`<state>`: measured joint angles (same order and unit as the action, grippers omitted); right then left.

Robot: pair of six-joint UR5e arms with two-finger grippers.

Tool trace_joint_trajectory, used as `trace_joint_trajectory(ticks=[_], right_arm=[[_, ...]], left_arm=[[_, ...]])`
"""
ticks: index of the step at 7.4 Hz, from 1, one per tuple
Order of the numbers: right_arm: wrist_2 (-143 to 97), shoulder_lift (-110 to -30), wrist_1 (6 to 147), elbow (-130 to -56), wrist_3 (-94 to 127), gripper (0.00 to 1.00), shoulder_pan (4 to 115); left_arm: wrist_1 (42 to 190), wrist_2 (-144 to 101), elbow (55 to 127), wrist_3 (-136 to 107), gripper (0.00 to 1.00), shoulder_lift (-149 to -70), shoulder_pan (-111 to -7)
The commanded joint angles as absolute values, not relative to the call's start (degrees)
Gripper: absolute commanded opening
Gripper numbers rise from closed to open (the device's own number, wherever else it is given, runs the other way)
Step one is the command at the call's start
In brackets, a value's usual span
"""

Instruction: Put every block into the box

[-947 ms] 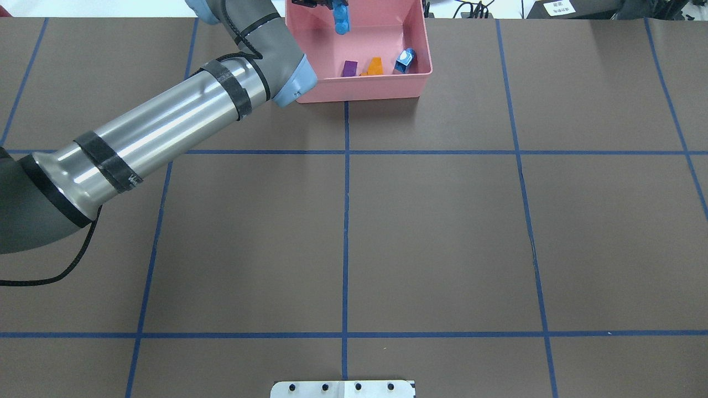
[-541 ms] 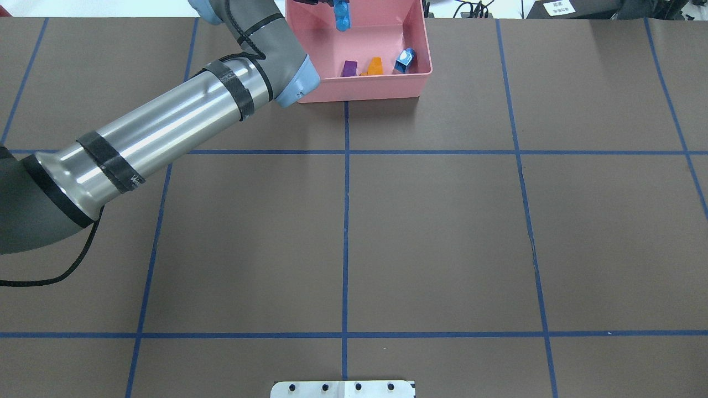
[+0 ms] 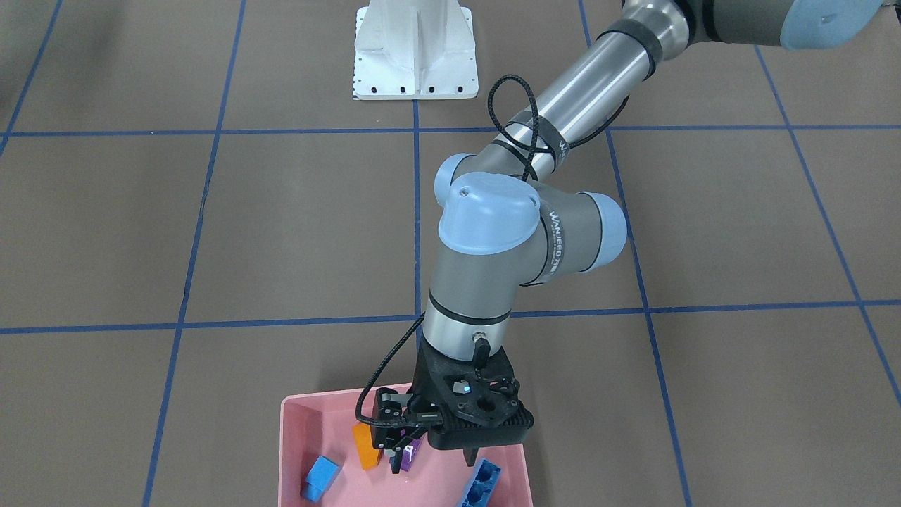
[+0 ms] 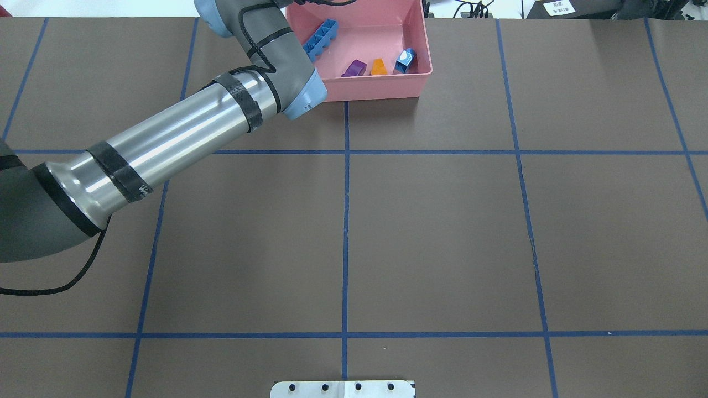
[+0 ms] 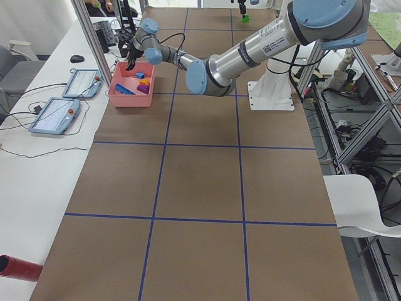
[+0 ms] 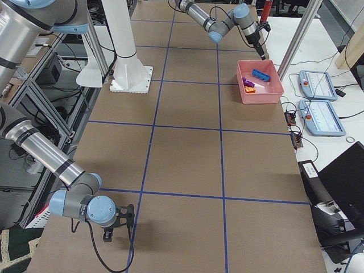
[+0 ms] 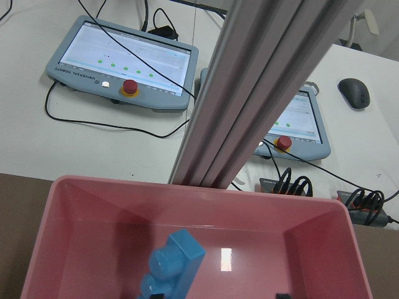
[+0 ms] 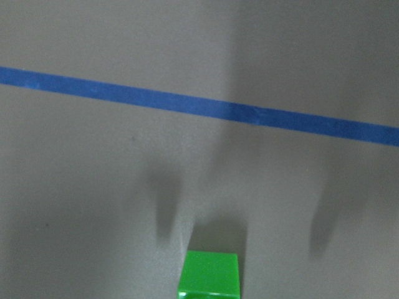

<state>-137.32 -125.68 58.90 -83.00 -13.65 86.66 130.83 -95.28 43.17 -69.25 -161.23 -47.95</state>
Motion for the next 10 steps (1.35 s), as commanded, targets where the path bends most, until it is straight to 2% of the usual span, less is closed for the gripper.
trace_joint_trajectory(ticks=[1, 3, 4, 5, 7, 8, 10], right_arm=[[-140.43, -125.6, 58.89, -82.0, -13.45, 0.99, 86.57], [-141.68, -125.42, 58.97, -81.65, -13.36, 0.95, 86.57], [-141.42, -125.42, 59.06, -81.65, -13.1, 0.54, 86.57], [-140.89, -124.81, 59.24, -81.56, -13.27, 0.04, 86.57], [-138.97, -122.88, 58.89, -82.17, -13.01, 0.0, 86.66], [-138.43, -121.3, 58.97, -82.53, -12.92, 0.0, 86.75], [-138.43, -120.15, 59.41, -83.31, -12.83, 0.0, 87.71]], left_arm=[[130.87, -95.1, 43.33, -69.17, 1.0, -161.19, -47.72], [130.96, -95.1, 43.5, -69.17, 1.0, -161.19, -47.55], [130.96, -95.1, 43.59, -69.17, 1.0, -161.19, -47.46], [130.96, -95.1, 43.59, -69.17, 1.0, -161.19, -47.46], [130.78, -95.45, 45.08, -69.08, 1.0, -161.1, -47.37], [128.69, -96.23, 51.18, -69.08, 1.0, -160.32, -47.46], [115.11, -102.46, 63.92, -69.17, 1.0, -156.11, -47.72]])
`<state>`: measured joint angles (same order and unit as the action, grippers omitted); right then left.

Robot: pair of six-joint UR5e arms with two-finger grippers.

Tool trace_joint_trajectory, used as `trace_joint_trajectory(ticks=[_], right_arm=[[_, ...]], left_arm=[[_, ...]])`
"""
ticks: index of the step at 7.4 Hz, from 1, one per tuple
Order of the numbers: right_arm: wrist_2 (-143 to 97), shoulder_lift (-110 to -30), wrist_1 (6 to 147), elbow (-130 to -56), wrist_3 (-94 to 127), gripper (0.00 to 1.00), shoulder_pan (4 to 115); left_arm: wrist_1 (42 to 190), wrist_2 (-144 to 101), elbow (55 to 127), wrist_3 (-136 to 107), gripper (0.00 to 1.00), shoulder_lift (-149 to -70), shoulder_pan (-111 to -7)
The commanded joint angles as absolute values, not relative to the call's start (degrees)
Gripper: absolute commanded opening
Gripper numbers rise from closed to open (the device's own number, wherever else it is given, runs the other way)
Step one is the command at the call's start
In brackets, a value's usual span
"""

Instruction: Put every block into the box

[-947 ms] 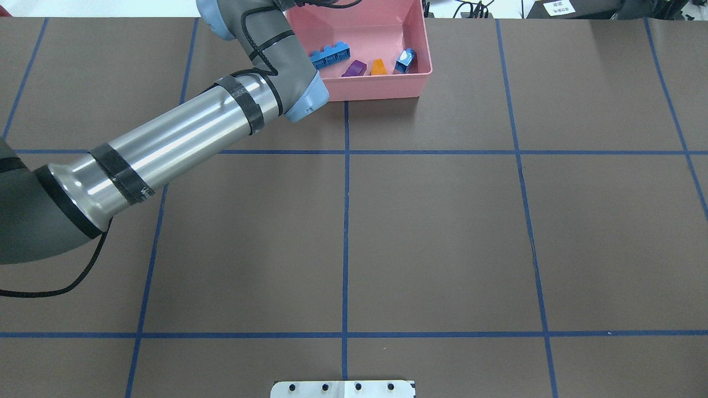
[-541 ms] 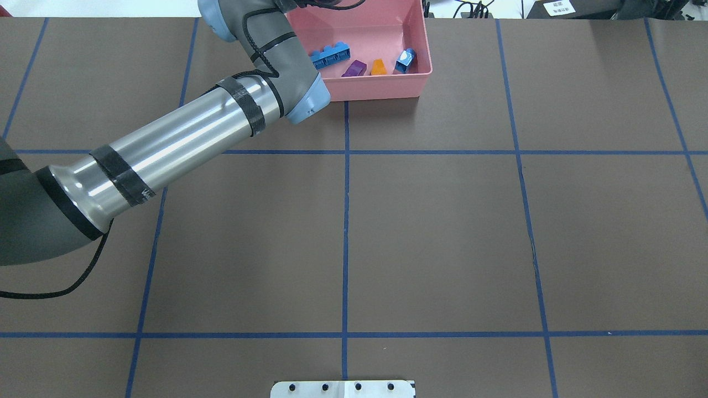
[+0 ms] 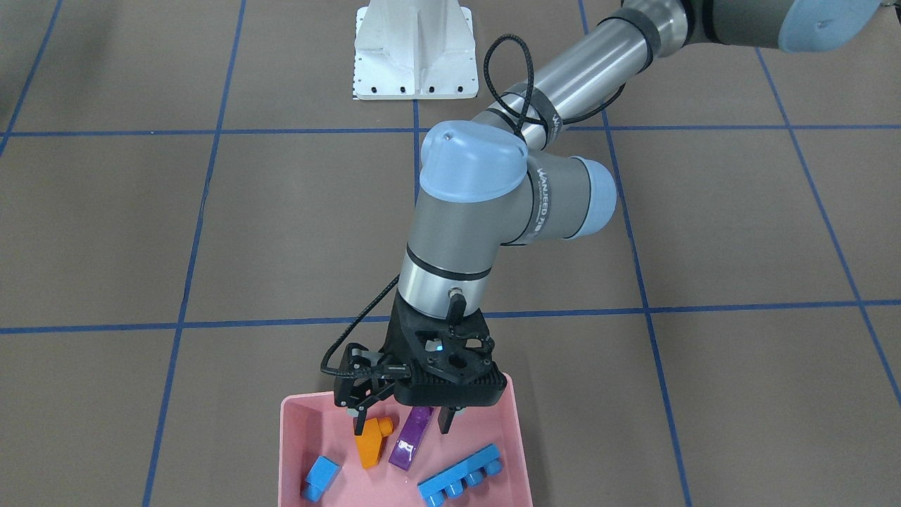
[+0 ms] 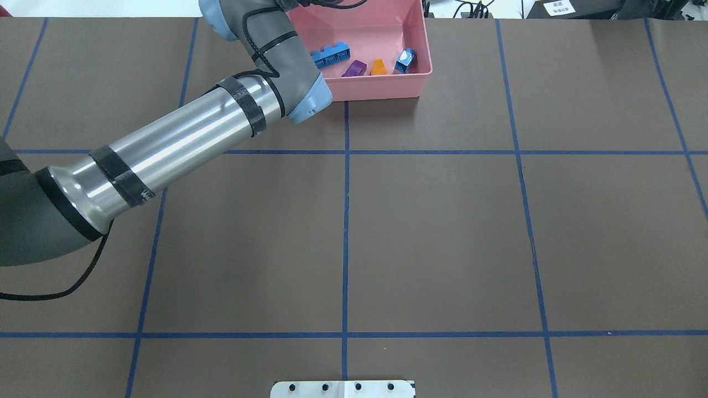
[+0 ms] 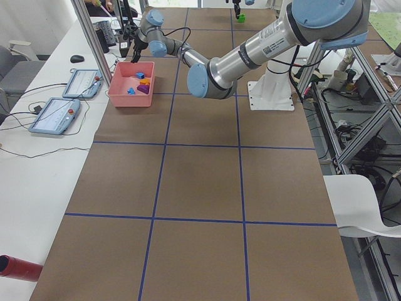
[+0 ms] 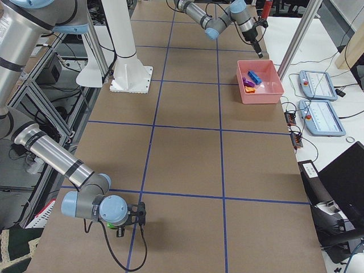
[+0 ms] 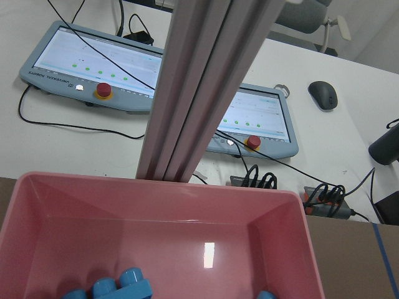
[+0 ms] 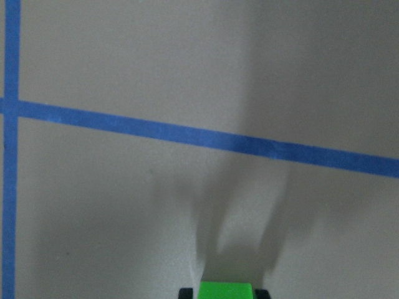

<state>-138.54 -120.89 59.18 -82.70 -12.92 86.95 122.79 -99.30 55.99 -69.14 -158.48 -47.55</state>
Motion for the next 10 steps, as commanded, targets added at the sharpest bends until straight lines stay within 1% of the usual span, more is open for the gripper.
trace_joint_trajectory(ticks=[1, 2, 3, 4, 5, 7, 8, 9, 10], right_arm=[[-138.6, -120.32, 61.15, -86.97, -12.75, 0.0, 88.5], [-138.69, -120.24, 70.83, -94.84, -12.74, 0.0, 89.38], [-138.08, -120.15, 83.02, -104.23, -12.92, 0.0, 90.34], [-135.64, -118.49, 92.19, -111.46, -12.92, 0.0, 90.53], [-134.92, -111.52, 101.86, -113.97, -12.92, 0.0, 91.31], [-130.21, -92.91, 117.01, -112.78, -12.92, 0.0, 91.5], [-128.86, -84.2, 122.2, -109.63, -12.57, 0.0, 91.41], [-129.98, -77.33, 122.52, -106.03, -9.35, 0.0, 89.93], [-130.16, -70.99, 122.26, -103.65, -1.57, 0.0, 85.91]], left_arm=[[111.39, -102.83, 68.94, -69.17, 1.0, -154.53, -48.07], [106.4, -105.01, 74.39, -69.17, 1.0, -151.73, -48.16], [103.74, -105.29, 81.14, -68.91, 1.0, -146.65, -48.08], [103.19, -105.38, 88.35, -68.47, 1.0, -139.03, -48.08], [103.18, -105.47, 94.77, -68.29, 1.0, -131.12, -48.08], [101.09, -105.47, 102.53, -60.08, 1.0, -119.32, -48.16], [98.64, -106.51, 104.4, -56.29, 1.0, -114.83, -48.69], [97.74, -110.44, 106.42, -49.81, 1.0, -108.61, -50.52], [97.65, -111.96, 110.52, -43.05, 1.0, -100.63, -53.23]])
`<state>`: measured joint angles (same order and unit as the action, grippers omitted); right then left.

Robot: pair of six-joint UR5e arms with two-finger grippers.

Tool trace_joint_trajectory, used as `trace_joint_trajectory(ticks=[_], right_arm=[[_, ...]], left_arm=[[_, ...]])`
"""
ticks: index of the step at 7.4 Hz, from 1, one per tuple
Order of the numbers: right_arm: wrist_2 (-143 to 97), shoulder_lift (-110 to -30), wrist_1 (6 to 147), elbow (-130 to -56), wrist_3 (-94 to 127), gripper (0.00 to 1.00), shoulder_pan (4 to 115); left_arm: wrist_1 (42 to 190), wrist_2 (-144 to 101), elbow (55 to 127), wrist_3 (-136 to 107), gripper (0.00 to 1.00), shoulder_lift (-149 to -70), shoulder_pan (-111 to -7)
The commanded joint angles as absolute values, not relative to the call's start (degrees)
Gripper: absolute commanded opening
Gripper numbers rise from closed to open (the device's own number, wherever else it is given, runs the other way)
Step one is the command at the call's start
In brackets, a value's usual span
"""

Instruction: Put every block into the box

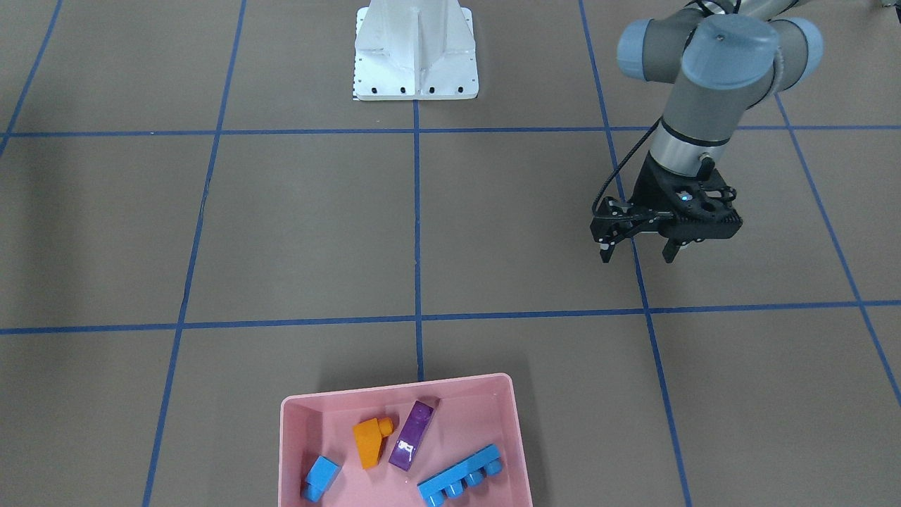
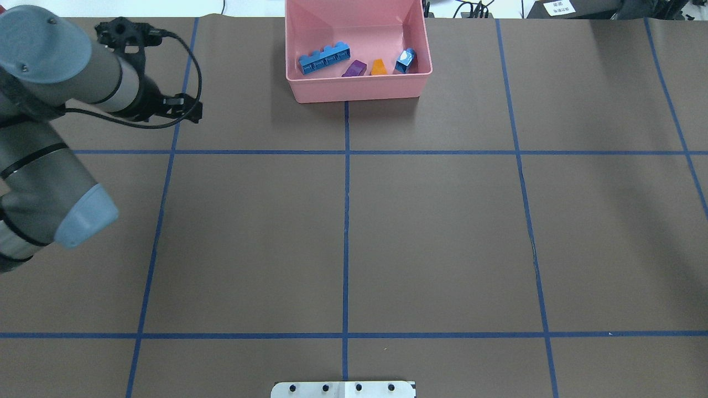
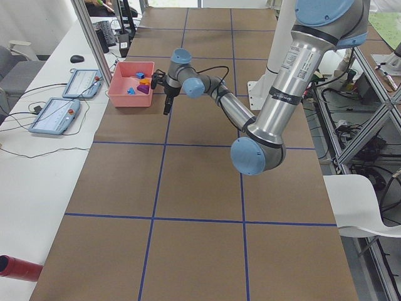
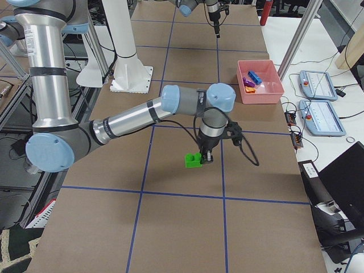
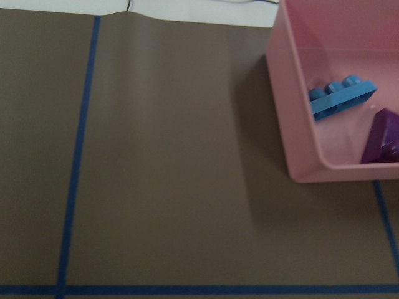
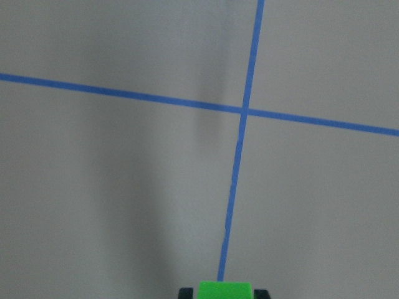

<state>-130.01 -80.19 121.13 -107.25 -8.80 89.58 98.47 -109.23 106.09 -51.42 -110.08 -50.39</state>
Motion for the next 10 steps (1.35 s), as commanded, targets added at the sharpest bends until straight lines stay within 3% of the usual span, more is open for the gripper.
trace_joint_trajectory(ticks=[1, 3, 5, 8, 10], right_arm=[[-130.43, -65.71, 120.34, -100.49, 4.86, 0.0, 81.52], [-130.17, -57.18, 104.34, -91.04, 22.22, 0.0, 70.46], [-129.9, -45.5, 85.25, -72.61, 37.2, 0.0, 66.2], [-117.91, -28.27, 75.79, -54.54, 48.37, 0.0, 62.33], [-109.99, -24.8, 64.4, -46.27, 55.41, 0.0, 57.51]], left_arm=[[97.91, -113.36, 113.18, -37.58, 1.0, -93.06, -55.61], [98.17, -115.21, 113.56, -30.16, 1.0, -86.42, -62.02], [98.61, -115.93, 111.11, -29.97, 1.0, -85.43, -63.81], [98.79, -125.55, 104.36, -16.8, 1.0, -85.6, -72.11], [98.61, -127.18, 101.25, -7.12, 1.0, -86.13, -77.42]])
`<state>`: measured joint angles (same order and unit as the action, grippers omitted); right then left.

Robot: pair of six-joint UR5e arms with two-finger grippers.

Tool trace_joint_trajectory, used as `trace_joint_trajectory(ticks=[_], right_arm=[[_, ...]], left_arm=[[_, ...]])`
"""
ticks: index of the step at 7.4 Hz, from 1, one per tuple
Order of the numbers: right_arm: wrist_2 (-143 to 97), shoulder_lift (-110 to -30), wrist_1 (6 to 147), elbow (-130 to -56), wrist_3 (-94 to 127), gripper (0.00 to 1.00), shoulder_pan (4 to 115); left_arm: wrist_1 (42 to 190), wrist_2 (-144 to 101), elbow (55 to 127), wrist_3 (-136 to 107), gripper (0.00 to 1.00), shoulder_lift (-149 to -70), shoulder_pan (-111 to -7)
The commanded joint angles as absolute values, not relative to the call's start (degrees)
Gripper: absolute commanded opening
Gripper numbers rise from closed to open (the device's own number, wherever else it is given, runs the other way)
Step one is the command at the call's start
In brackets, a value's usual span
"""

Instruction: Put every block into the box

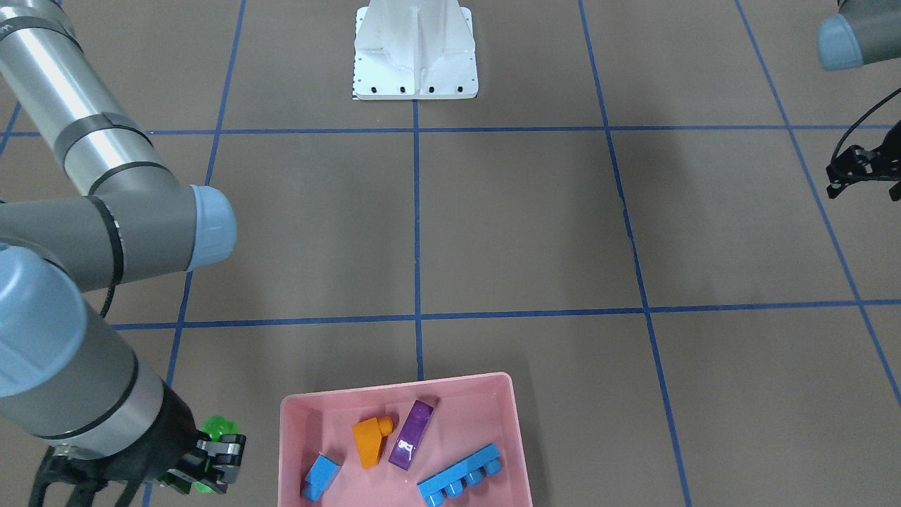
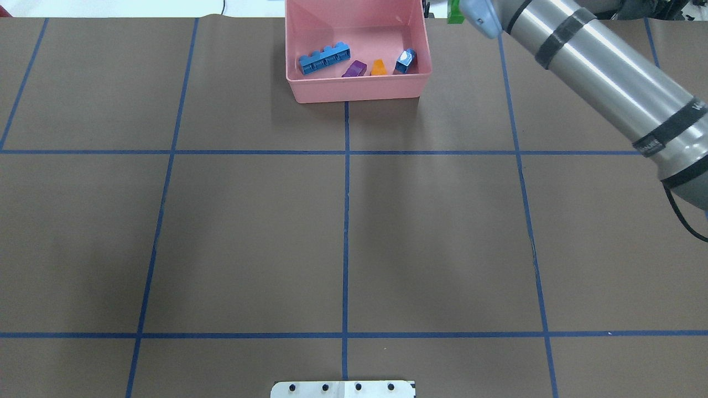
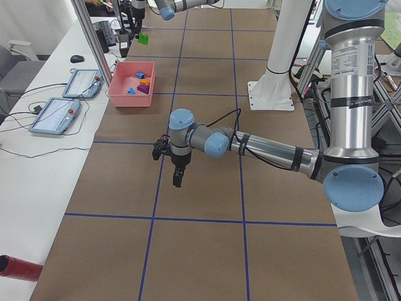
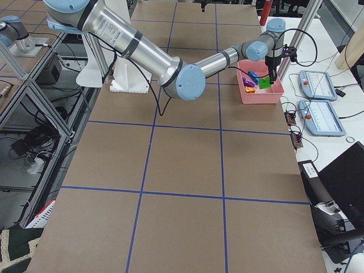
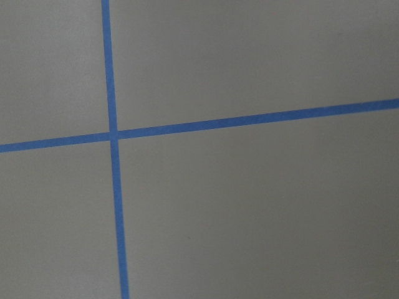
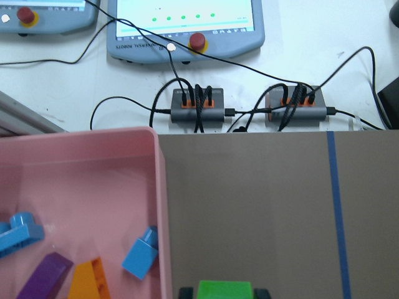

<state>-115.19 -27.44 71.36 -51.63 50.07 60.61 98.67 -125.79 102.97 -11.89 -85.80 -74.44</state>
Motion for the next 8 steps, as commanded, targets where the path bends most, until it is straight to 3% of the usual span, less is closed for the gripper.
trace_joint_trajectory(ticks=[1, 3, 4, 5, 6, 8], right_arm=[[-105.6, -22.61, 61.55, -43.45, 59.2, 0.0, 54.52], [-102.05, -21.88, 61.0, -42.8, 60.29, 0.0, 53.09], [-101.52, -21.88, 59.86, -42.8, 62.12, 0.08, 53.09], [-99.08, -22.15, 59.68, -42.8, 61.7, 0.94, 52.22], [-97.14, -21.97, 59.68, -42.8, 61.7, 1.0, 51.51], [-99.47, -22.67, 60.46, -46.29, 58.83, 1.0, 53.42]], left_arm=[[98.61, -127.18, 101.08, -6.86, 1.0, -86.22, -78.04], [98.61, -127.26, 101.16, -7.38, 1.0, -86.22, -78.31], [98.7, -127.27, 101.25, -7.3, 1.0, -86.05, -79.18], [98.7, -127.27, 101.25, -7.29, 1.0, -85.96, -79.28], [98.7, -127.18, 101.16, -7.38, 1.0, -86.13, -79.28], [98.53, -127.18, 101.77, -7.47, 1.0, -86.48, -79.8]])
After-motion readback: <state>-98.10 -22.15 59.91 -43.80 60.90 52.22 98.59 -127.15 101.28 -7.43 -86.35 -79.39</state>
